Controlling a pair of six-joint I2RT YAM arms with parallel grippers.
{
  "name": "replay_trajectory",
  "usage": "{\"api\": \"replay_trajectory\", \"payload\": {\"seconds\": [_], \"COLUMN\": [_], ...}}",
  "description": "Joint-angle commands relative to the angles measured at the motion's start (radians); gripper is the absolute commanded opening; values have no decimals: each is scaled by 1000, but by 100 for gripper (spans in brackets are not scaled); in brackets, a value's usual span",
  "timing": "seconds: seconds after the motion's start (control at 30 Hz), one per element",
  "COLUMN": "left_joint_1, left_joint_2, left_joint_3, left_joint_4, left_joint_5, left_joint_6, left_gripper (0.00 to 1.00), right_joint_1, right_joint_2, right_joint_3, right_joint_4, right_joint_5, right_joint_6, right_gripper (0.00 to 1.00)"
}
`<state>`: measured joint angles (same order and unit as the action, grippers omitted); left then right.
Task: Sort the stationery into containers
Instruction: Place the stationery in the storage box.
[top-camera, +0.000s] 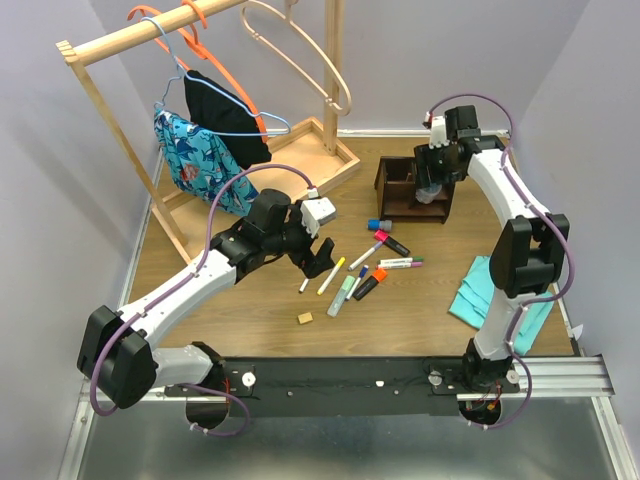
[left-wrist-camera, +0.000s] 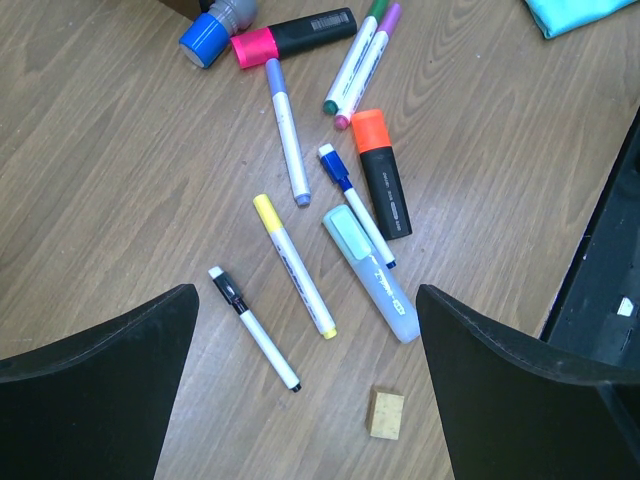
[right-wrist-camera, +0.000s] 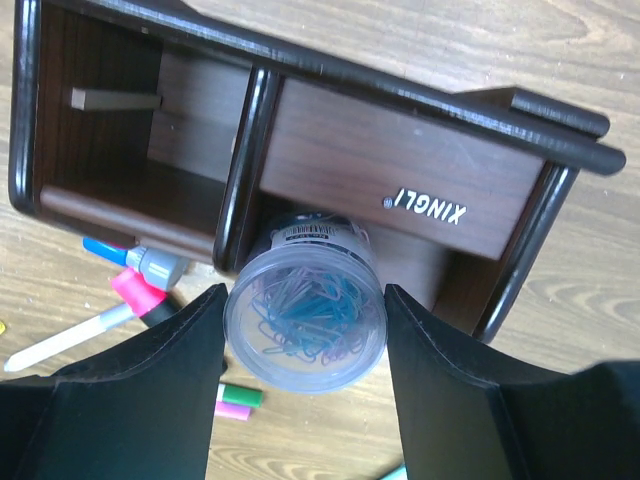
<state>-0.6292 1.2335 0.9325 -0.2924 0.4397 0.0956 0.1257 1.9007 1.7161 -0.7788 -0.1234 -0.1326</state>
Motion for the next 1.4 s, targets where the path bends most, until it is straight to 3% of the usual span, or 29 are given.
{"api": "replay_trajectory", "payload": {"seconds": [0.0,0.3,0.37,0.4,0.53,0.63,0.83,1.17,1.37], "left_joint_1": [8,8,8,8,8,8,8,10,11], "left_joint_2": [7,12,14,14,15,15,15,12,15], "left_joint_3": [-17,-12,-11,-9,-4,-3,0,0,3], "left_joint_4": [22,22,22,21,19,18,19,16,22], "left_joint_5": [24,24,25,24,24,25,28,30,34], "left_joint_6": [-10,-10,-8,-8,-7,-7,-7,-8,-14], "left_gripper": [99,99,99,99,99,99,99,99,99], "right_joint_1": [17,18,18,18,18,18,20,20,18], "right_joint_2": [44,54,58,57,58,55,43,49,-2], "right_joint_3": [33,51,62,63,76,85,86,100,99], "right_joint_4": [18,33,35,36,44,46,52,55,61], "right_joint_5": [-30,-21,-22,-18,-21,-27,-25,-27,34], "right_joint_6": [21,22,28,28,41,48,54,54,48], "right_gripper": [25,27,31,41,59,64,73,77,87]}}
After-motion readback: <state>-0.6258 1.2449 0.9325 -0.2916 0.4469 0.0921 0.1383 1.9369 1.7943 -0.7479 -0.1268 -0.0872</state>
